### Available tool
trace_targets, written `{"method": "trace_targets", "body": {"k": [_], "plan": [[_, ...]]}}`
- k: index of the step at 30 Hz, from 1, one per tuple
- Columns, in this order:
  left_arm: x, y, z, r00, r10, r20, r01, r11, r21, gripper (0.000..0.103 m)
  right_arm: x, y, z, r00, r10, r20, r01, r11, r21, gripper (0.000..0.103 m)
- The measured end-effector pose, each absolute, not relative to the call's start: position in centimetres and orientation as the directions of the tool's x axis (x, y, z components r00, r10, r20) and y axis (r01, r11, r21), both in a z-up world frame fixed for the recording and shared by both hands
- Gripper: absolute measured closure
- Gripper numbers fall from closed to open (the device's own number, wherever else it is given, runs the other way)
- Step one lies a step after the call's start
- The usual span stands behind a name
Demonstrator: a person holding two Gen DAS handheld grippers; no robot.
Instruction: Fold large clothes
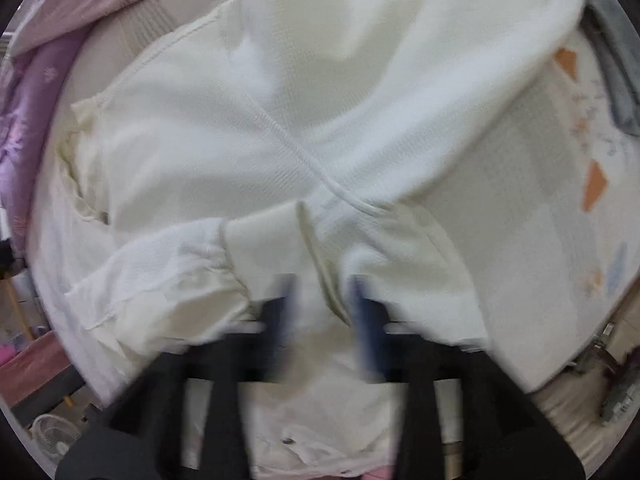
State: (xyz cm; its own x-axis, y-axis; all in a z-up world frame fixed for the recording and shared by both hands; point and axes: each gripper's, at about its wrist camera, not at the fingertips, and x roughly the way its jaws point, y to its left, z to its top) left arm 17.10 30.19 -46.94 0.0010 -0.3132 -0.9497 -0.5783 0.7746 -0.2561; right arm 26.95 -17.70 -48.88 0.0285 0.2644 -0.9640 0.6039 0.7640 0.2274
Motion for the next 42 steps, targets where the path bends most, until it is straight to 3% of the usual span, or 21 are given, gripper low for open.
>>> {"method": "trace_targets", "body": {"k": [2, 3, 4, 5, 6, 8, 10, 11, 12, 17, 22, 25, 26, 28, 30, 32, 34, 36, 42], "plan": [[17.5, 30.3, -45.1, 0.041, -0.299, -0.953, -0.578, 0.771, -0.266, 0.095, 27.8, -17.2, -49.6, 0.054, 0.272, -0.961, 0.615, 0.749, 0.247, 0.018], [18.2, 30.2, -44.5, 0.062, -0.303, -0.951, -0.579, 0.765, -0.282, 0.086, 28.5, -16.9, -50.1, 0.060, 0.283, -0.957, 0.609, 0.749, 0.260, 0.018], [18.9, 30.1, -44.0, 0.092, -0.302, -0.949, -0.584, 0.755, -0.297, 0.063, 28.9, -16.9, -50.5, 0.067, 0.303, -0.951, 0.602, 0.748, 0.280, 0.018], [19.6, 30.1, -43.8, 0.108, -0.303, -0.947, -0.593, 0.744, -0.306, 0.048, 29.7, -16.4, -51.5, 0.072, 0.328, -0.942, 0.596, 0.743, 0.304, 0.020], [20.0, 30.0, -43.7, 0.118, -0.308, -0.944, -0.599, 0.736, -0.315, 0.041, 30.4, -15.9, -52.5, 0.047, 0.328, -0.943, 0.601, 0.745, 0.289, 0.034], [21.1, 29.9, -44.6, 0.109, -0.322, -0.941, -0.613, 0.723, -0.319, 0.041, 31.4, -14.9, -53.4, 0.000, 0.274, -0.962, 0.577, 0.786, 0.224, 0.049], [21.9, 29.7, -45.9, 0.091, -0.318, -0.944, -0.619, 0.724, -0.304, 0.042, 32.3, -13.8, -53.2, 0.017, 0.220, -0.975, 0.522, 0.830, 0.196, 0.083], [22.4, 29.4, -46.5, 0.079, -0.322, -0.944, -0.631, 0.716, -0.297, 0.043, 32.4, -13.5, -53.0, -0.009, 0.168, -0.986, 0.513, 0.847, 0.140, 0.084], [22.0, 29.3, -46.8, 0.077, -0.325, -0.943, -0.636, 0.712, -0.298, 0.046, 32.2, -13.7, -52.5, 0.017, 0.189, -0.982, 0.525, 0.834, 0.169, 0.092], [21.2, 28.8, -47.7, 0.059, -0.314, -0.947, -0.608, 0.741, -0.284, 0.078, 33.0, -14.9, -47.9, 0.167, 0.119, -0.979, 0.511, 0.838, 0.189, 0.092], [20.6, 29.0, -47.5, 0.085, -0.359, -0.929, -0.619, 0.712, -0.332, 0.081, 35.8, -16.0, -47.1, 0.200, 0.111, -0.973, 0.486, 0.851, 0.197, 0.090], [20.7, 28.5, -47.4, 0.059, -0.327, -0.943, -0.601, 0.743, -0.295, 0.081, 36.4, -16.8, -49.9, 0.061, 0.046, -0.997, 0.532, 0.844, 0.072, 0.068], [20.9, 28.1, -47.5, 0.036, -0.319, -0.947, -0.594, 0.755, -0.276, 0.081, 36.4, -16.8, -50.7, 0.037, 0.078, -0.996, 0.538, 0.839, 0.085, 0.066], [21.5, 27.4, -46.4, 0.008, -0.293, -0.956, -0.564, 0.788, -0.247, 0.081, 35.7, -16.8, -50.4, 0.063, 0.102, -0.993, 0.535, 0.836, 0.120, 0.048], [22.0, 27.0, -44.7, 0.017, -0.273, -0.962, -0.540, 0.807, -0.239, 0.080, 34.8, -16.7, -48.9, 0.101, 0.045, -0.994, 0.514, 0.853, 0.091, 0.044], [22.9, 26.8, -42.4, 0.067, -0.261, -0.963, -0.508, 0.822, -0.258, 0.080, 34.3, -16.3, -47.3, 0.159, 0.021, -0.987, 0.472, 0.876, 0.095, 0.046], [24.5, 26.4, -40.8, 0.109, -0.248, -0.963, -0.463, 0.844, -0.270, 0.080, 34.3, -15.6, -45.9, 0.236, 0.027, -0.971, 0.426, 0.896, 0.128, 0.071], [26.8, 26.3, -40.0, 0.150, -0.234, -0.961, -0.420, 0.864, -0.276, 0.080, 35.5, -14.5, -45.8, 0.272, 0.093, -0.958, 0.353, 0.916, 0.190, 0.079], [36.0, 27.4, -44.4, 0.195, -0.158, -0.968, -0.350, 0.911, -0.219, 0.080, 37.9, -13.0, -50.1, 0.195, 0.184, -0.963, 0.345, 0.906, 0.243, 0.089]]}}
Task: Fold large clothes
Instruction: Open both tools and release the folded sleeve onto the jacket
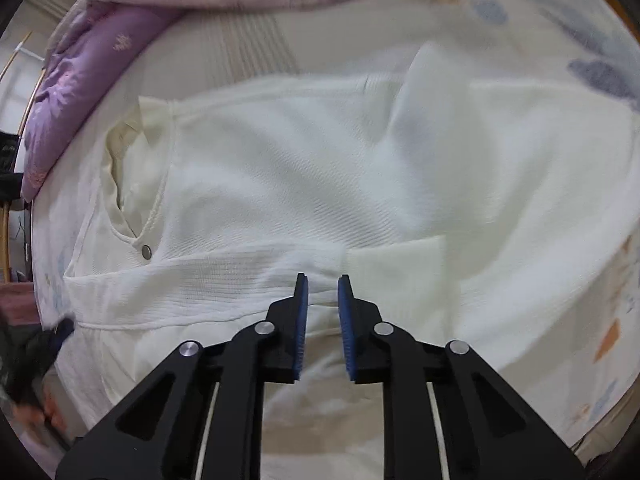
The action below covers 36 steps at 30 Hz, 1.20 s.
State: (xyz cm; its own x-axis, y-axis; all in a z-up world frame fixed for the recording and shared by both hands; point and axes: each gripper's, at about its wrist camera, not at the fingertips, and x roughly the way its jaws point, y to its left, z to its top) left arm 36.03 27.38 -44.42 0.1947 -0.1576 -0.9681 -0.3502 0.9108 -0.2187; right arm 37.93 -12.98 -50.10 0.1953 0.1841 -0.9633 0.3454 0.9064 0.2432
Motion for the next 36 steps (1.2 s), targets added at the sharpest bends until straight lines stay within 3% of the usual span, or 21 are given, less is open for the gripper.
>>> {"method": "trace_targets", "body": {"k": [3, 6, 10, 13, 15, 19, 22, 25, 26, 27, 28, 29, 30, 31, 32, 33, 36], "plan": [[38.4, 27.6, -49.3, 0.136, -0.151, -0.979, -0.339, 0.922, -0.189, 0.080, 36.6, -11.8, -54.0, 0.085, 0.162, -0.983, 0.338, 0.923, 0.182, 0.094], [37.3, 27.3, -47.6, 0.140, -0.151, -0.979, -0.316, 0.930, -0.189, 0.081, 34.9, -12.3, -53.9, 0.141, 0.191, -0.971, 0.417, 0.878, 0.234, 0.095], [30.1, 26.5, -44.3, 0.133, -0.203, -0.970, -0.258, 0.938, -0.231, 0.080, 32.0, -10.7, -50.9, 0.134, 0.201, -0.970, 0.390, 0.889, 0.238, 0.091], [24.8, 26.2, -47.5, 0.000, -0.168, -0.986, -0.280, 0.946, -0.162, 0.080, 30.1, -9.1, -54.1, 0.053, 0.166, -0.985, 0.352, 0.920, 0.174, 0.095], [22.1, 26.7, -49.4, 0.050, -0.203, -0.978, -0.316, 0.926, -0.208, 0.085, 29.4, -9.1, -55.1, 0.100, 0.158, -0.982, 0.373, 0.909, 0.185, 0.095], [21.7, 26.8, -48.6, 0.083, -0.190, -0.978, -0.347, 0.915, -0.207, 0.085, 30.7, -7.8, -54.3, -0.013, 0.084, -0.996, 0.382, 0.921, 0.073, 0.095], [23.0, 26.5, -46.6, 0.057, -0.165, -0.985, -0.338, 0.925, -0.175, 0.085, 31.2, -7.4, -53.2, -0.039, 0.154, -0.987, 0.420, 0.899, 0.123, 0.091], [23.6, 26.2, -43.3, 0.053, -0.121, -0.991, -0.288, 0.949, -0.131, 0.084, 30.3, -6.4, -49.3, -0.006, 0.127, -0.992, 0.377, 0.919, 0.115, 0.091], [23.5, 26.1, -42.3, 0.049, -0.100, -0.994, -0.275, 0.955, -0.109, 0.084, 29.9, -6.1, -48.1, 0.004, 0.128, -0.992, 0.365, 0.923, 0.120, 0.090], [23.3, 26.0, -41.5, 0.047, -0.087, -0.995, -0.272, 0.957, -0.096, 0.084, 29.4, -5.9, -46.8, 0.017, 0.139, -0.990, 0.356, 0.925, 0.136, 0.080], [23.3, 25.8, -40.1, 0.042, -0.091, -0.995, -0.270, 0.958, -0.099, 0.084, 28.8, -5.7, -45.4, 0.035, 0.148, -0.988, 0.347, 0.926, 0.151, 0.060], [23.1, 25.5, -39.0, 0.042, -0.104, -0.994, -0.266, 0.957, -0.112, 0.084, 28.3, -5.6, -44.1, 0.052, 0.147, -0.988, 0.339, 0.928, 0.156, 0.049], [23.1, 25.2, -37.6, 0.049, -0.110, -0.993, -0.261, 0.958, -0.119, 0.076, 27.5, -5.5, -42.3, 0.088, 0.137, -0.987, 0.322, 0.933, 0.158, 0.038], [22.6, 24.5, -36.5, 0.059, -0.099, -0.993, -0.257, 0.960, -0.111, 0.054, 26.5, -5.6, -40.4, 0.127, 0.130, -0.983, 0.299, 0.940, 0.163, 0.038], [22.2, 24.1, -35.1, 0.077, -0.083, -0.994, -0.253, 0.962, -0.100, 0.044, 25.6, -5.5, -38.7, 0.160, 0.129, -0.979, 0.269, 0.948, 0.169, 0.038], [21.8, 23.2, -33.7, 0.106, -0.072, -0.992, -0.245, 0.965, -0.097, 0.036, 24.9, -5.3, -37.5, 0.179, 0.125, -0.976, 0.245, 0.955, 0.168, 0.037], [20.0, 20.8, -28.6, 0.163, -0.079, -0.983, -0.215, 0.970, -0.114, 0.030, 24.1, -5.9, -33.4, 0.218, 0.090, -0.972, 0.211, 0.968, 0.137, 0.028]]}}
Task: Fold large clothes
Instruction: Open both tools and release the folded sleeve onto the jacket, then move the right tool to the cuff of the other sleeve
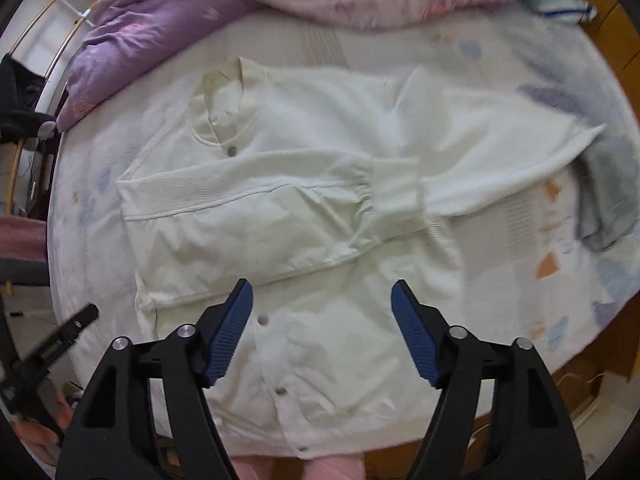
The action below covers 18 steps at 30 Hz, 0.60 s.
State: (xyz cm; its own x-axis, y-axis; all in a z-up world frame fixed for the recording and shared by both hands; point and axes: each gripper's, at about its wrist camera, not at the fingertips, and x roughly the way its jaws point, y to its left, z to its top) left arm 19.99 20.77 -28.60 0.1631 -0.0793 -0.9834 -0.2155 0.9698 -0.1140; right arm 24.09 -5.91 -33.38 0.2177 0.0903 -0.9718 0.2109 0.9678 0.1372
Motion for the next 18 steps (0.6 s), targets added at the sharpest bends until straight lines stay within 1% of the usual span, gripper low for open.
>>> {"method": "trace_targets", "body": {"k": [1, 2, 3, 4, 5, 9, 12, 18], "plan": [[19.0, 20.3, -27.5, 0.174, -0.085, -0.981, -0.219, 0.968, -0.123, 0.029, 23.1, -6.2, -31.6, 0.243, 0.096, -0.965, 0.200, 0.969, 0.146, 0.023], [18.0, 19.8, -25.9, 0.194, -0.100, -0.976, -0.219, 0.965, -0.143, 0.029, 22.3, -6.2, -30.4, 0.270, 0.097, -0.958, 0.192, 0.970, 0.152, 0.021], [17.4, 19.5, -24.9, 0.207, -0.110, -0.972, -0.217, 0.964, -0.155, 0.026, 21.7, -6.4, -29.6, 0.291, 0.089, -0.953, 0.187, 0.971, 0.148, 0.017], [16.6, 18.8, -23.3, 0.223, -0.115, -0.968, -0.214, 0.963, -0.164, 0.020, 20.8, -6.8, -28.5, 0.308, 0.067, -0.949, 0.185, 0.974, 0.128, 0.013], [15.6, 18.1, -21.9, 0.243, -0.112, -0.964, -0.207, 0.964, -0.165, 0.019, 20.2, -7.0, -27.8, 0.317, 0.052, -0.947, 0.185, 0.976, 0.116, 0.011], [12.2, 15.6, -17.8, 0.306, -0.113, -0.945, -0.171, 0.970, -0.172, 0.015, 17.0, -8.3, -24.4, 0.373, 0.016, -0.928, 0.188, 0.978, 0.092, 0.011], [10.1, 14.0, -15.2, 0.344, -0.112, -0.932, -0.120, 0.979, -0.162, 0.015, 14.7, -9.1, -23.0, 0.403, -0.006, -0.915, 0.220, 0.971, 0.090, 0.011], [6.0, 11.4, -13.0, 0.396, -0.136, -0.908, -0.016, 0.988, -0.155, 0.015, 8.5, -11.3, -20.7, 0.465, -0.077, -0.882, 0.329, 0.940, 0.092, 0.011]]}}
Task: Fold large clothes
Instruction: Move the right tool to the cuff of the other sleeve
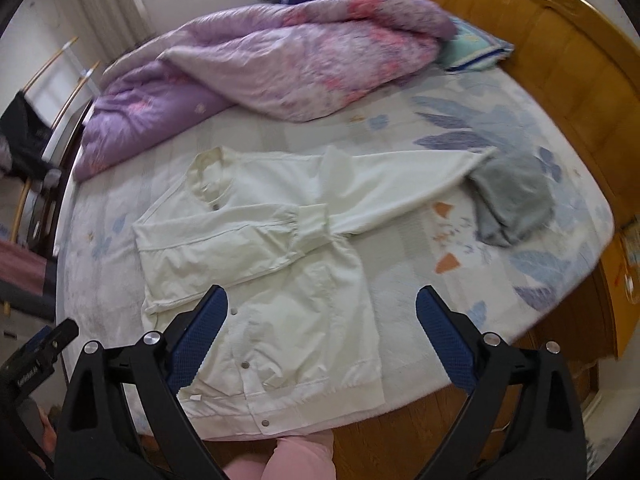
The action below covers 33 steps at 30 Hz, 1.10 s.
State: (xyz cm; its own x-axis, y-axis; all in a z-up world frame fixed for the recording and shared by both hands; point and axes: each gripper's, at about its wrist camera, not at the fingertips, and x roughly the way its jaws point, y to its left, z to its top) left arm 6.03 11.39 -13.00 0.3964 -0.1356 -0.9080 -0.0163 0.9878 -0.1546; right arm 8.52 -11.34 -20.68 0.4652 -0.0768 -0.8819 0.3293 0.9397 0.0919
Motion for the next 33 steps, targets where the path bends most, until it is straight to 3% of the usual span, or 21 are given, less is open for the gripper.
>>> {"method": "trace_targets", "body": {"k": [17, 23, 33], "plan": [[-5.4, 1.6, -9.0, 0.425, -0.208, -0.881, 0.207, 0.970, -0.129, 0.015, -8.1, -17.7, -16.2, 0.518, -0.148, -0.843, 0.517, 0.839, 0.170, 0.011], [-4.2, -4.0, -9.1, 0.443, -0.170, -0.880, 0.224, 0.972, -0.075, 0.015, -7.4, -23.1, -17.2, 0.521, -0.122, -0.845, 0.526, 0.826, 0.204, 0.011], [1.6, -15.2, -10.8, 0.406, -0.137, -0.903, 0.130, 0.987, -0.091, 0.015, -2.0, -37.1, -18.0, 0.518, -0.006, -0.855, 0.456, 0.848, 0.270, 0.011]]}}
